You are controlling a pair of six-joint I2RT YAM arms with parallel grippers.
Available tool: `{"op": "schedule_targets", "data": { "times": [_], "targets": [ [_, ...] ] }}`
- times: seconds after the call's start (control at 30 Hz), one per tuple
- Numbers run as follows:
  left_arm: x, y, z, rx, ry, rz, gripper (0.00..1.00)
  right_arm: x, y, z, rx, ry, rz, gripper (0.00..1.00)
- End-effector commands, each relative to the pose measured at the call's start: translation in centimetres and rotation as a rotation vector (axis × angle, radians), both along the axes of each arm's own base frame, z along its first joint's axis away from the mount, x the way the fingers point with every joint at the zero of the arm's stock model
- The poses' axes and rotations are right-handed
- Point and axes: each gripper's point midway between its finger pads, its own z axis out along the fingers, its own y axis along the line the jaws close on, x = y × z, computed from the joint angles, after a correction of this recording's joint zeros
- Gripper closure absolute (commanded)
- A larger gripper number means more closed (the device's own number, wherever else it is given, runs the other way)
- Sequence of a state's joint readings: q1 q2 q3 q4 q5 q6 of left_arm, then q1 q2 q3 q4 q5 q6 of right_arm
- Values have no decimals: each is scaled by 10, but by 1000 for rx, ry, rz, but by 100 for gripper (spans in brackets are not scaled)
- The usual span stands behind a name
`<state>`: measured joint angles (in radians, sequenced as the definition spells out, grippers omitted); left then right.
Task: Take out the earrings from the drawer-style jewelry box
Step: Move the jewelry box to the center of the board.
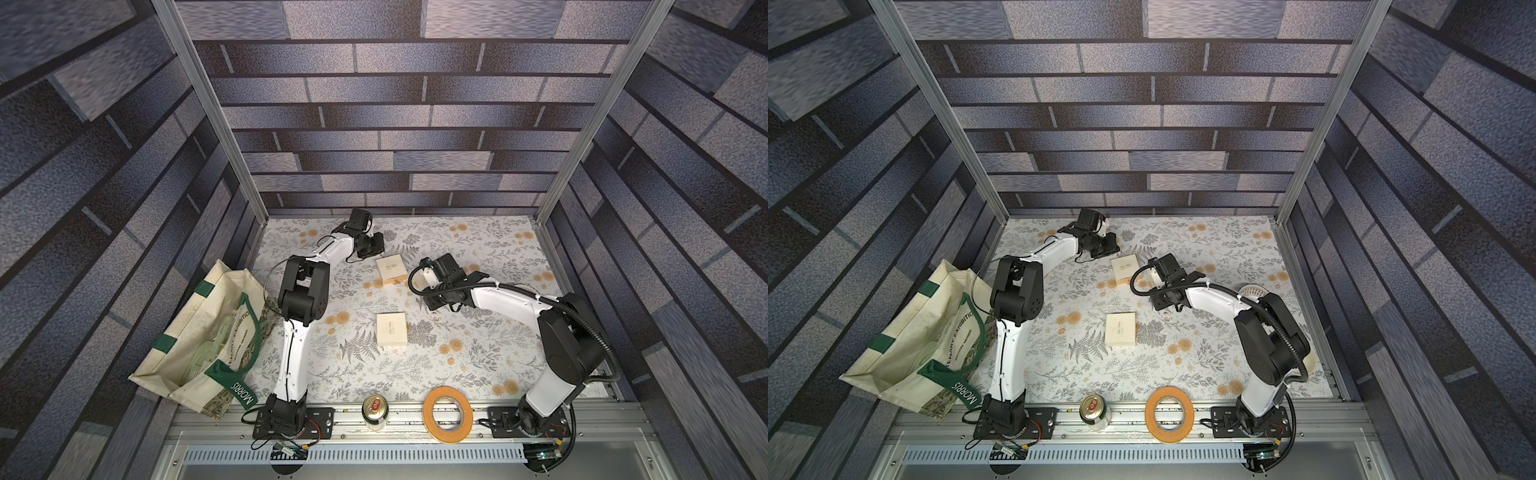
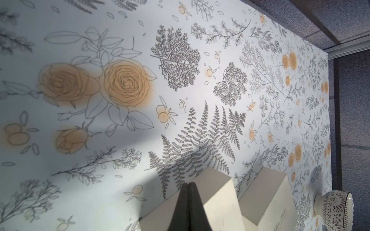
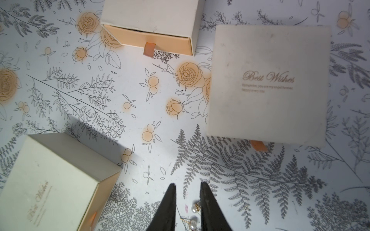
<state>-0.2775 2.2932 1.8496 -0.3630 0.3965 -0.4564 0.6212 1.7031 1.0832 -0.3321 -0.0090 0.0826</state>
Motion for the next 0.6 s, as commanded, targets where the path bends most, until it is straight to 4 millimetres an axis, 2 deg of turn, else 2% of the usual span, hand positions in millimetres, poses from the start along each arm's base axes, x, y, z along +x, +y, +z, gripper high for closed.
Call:
{"op": "schedule_targets", "data": {
  "times": [0.0,0.4,0.57],
  "targets": [
    [0,0,-5,-26,35,1,100,0,0,7,25,-7,-11,76],
    [-17,-5,-24,-28,83,-9,100,1,2,8,38,-6,-8,76],
    [-34,-12,-29,-23,92,-27,100,2,1,12,41,-18,-15,76]
  ]
}}
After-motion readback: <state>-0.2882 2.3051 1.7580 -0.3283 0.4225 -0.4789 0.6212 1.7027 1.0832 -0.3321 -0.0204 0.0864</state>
